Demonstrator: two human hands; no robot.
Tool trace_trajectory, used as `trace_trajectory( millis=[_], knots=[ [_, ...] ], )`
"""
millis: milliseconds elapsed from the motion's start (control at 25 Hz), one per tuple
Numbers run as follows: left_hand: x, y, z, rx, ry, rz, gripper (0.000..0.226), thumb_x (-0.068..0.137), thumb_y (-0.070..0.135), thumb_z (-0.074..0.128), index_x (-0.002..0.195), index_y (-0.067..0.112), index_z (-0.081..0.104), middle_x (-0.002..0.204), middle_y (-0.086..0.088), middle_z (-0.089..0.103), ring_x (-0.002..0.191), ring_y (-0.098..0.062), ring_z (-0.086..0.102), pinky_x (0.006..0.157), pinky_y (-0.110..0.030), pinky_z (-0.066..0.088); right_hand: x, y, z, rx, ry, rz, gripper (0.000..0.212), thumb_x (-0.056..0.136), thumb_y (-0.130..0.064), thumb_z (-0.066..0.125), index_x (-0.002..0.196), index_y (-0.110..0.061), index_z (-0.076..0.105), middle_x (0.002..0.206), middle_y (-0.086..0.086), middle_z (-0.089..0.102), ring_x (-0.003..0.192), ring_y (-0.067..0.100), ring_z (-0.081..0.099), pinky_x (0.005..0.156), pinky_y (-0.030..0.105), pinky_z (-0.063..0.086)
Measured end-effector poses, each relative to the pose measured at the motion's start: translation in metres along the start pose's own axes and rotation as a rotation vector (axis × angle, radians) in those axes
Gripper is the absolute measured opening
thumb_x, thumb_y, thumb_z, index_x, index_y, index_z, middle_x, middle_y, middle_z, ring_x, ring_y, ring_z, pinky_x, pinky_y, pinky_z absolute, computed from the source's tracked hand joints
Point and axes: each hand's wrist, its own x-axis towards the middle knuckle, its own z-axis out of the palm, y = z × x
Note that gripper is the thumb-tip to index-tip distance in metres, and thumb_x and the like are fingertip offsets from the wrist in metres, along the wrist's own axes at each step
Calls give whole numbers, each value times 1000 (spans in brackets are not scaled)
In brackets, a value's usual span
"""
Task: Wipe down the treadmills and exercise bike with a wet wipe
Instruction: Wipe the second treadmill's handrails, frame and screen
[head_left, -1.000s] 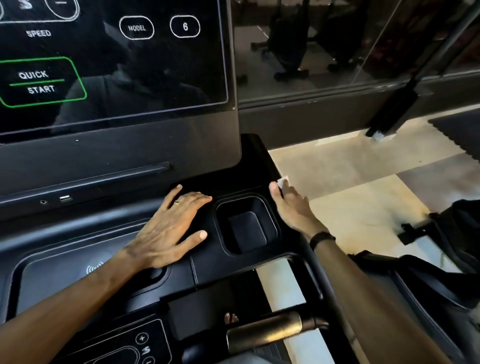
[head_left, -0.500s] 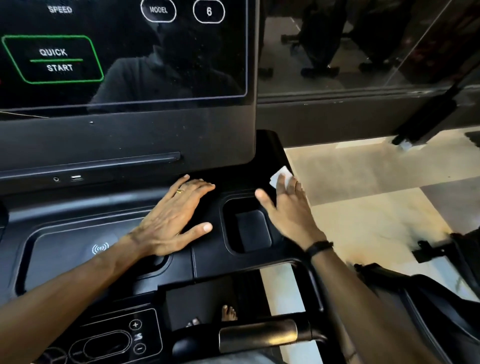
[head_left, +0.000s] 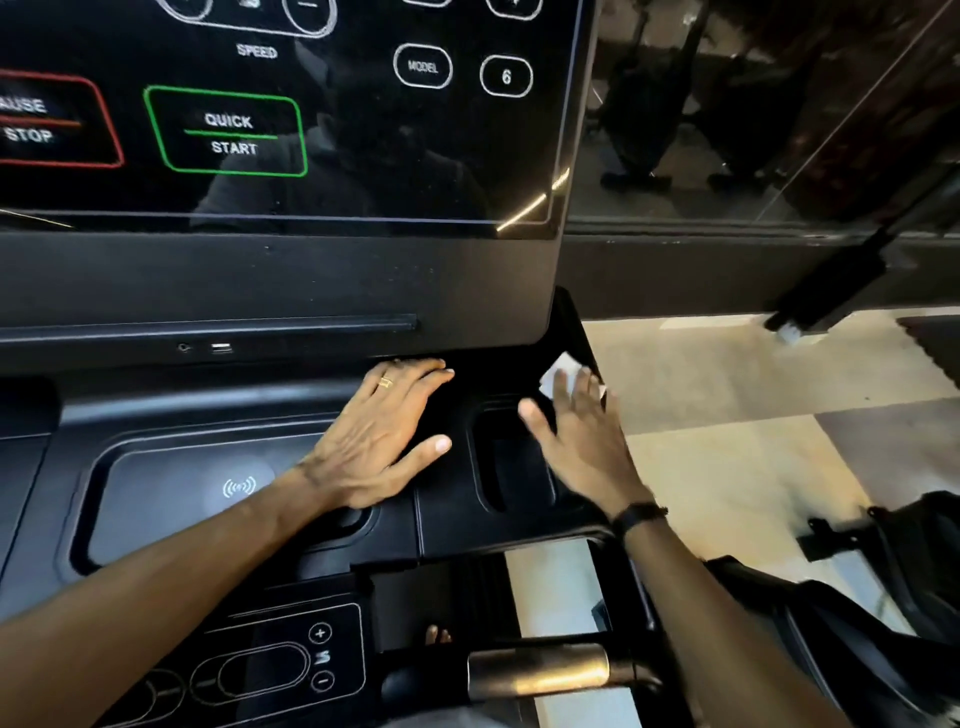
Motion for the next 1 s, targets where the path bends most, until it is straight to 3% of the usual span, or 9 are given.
trace_trajectory(
  millis=[80, 200, 280, 360, 440, 520, 600, 760, 1000],
  knots=[
    [-3, 3, 1, 50, 41, -49, 64, 99, 48, 29, 144, 5, 43, 141, -12, 47, 124, -25, 46, 108, -38, 27, -36, 11, 10, -136, 19, -65, 117, 81, -82, -19, 158, -1, 14, 162, 27, 17, 153, 35, 14, 124, 49, 1],
    [-3, 2, 0, 159, 77, -122, 59, 85, 34, 36, 131, 4, 56, 126, -15, 56, 106, -30, 52, 89, -41, 33, -14, 14, 0, 41, 4, 204, 122, 79, -87, -8, 155, 4, 17, 154, 31, 33, 145, 39, 29, 122, 54, 8],
    [-3, 2, -2, 204, 103, -195, 60, 75, 32, 37, 123, 4, 60, 117, -16, 59, 98, -33, 54, 82, -42, 33, 15, -3, -9, 108, 3, 238, 116, 83, -85, 2, 156, 3, 11, 157, 35, 22, 149, 42, 19, 122, 54, 7],
    [-2, 1, -2, 225, 151, -259, 58, 73, 32, 37, 116, 4, 63, 110, -16, 62, 91, -34, 55, 80, -42, 32, 18, -43, -6, -12, 10, 13, 109, 84, -80, -4, 159, -2, 5, 163, 31, 4, 153, 40, 2, 123, 53, -4],
    [-1, -1, 0, 220, 169, -291, 54, 73, 32, 36, 111, 6, 66, 105, -15, 64, 84, -33, 58, 78, -42, 31, -20, -84, 4, -72, 11, -310, 112, 82, -81, -14, 160, -3, 7, 164, 29, 0, 154, 39, -3, 122, 54, -8],
    [1, -2, 0, 191, 180, -316, 51, 73, 30, 36, 107, 8, 68, 101, -12, 68, 81, -33, 60, 77, -42, 30, -70, -97, 15, -140, -15, -568, 106, 88, -79, -6, 159, -2, 9, 164, 28, -3, 154, 38, -7, 123, 53, -7],
    [3, -2, -2, 152, 209, -335, 49, 73, 27, 36, 105, 9, 69, 98, -9, 70, 80, -32, 62, 78, -41, 31, -72, -89, 14, -185, -16, -608, 104, 90, -78, -8, 159, -2, 7, 164, 27, -3, 154, 35, -8, 123, 52, -8],
    [5, 1, -4, 157, 201, -328, 46, 72, 25, 37, 100, 10, 69, 94, -7, 69, 80, -30, 61, 77, -39, 30, -6, -87, -7, -131, 9, -395, 119, 76, -77, -30, 159, -2, 10, 164, 28, 5, 154, 36, 1, 122, 50, -15],
    [5, 3, -6, 263, 133, -335, 34, 71, 25, 38, 85, 13, 67, 82, -3, 64, 76, -28, 58, 75, -38, 28, -119, -51, 14, -178, -17, -831, 96, 97, -76, 12, 160, -4, 11, 166, 21, 2, 155, 31, -5, 124, 46, -3]
  ],
)
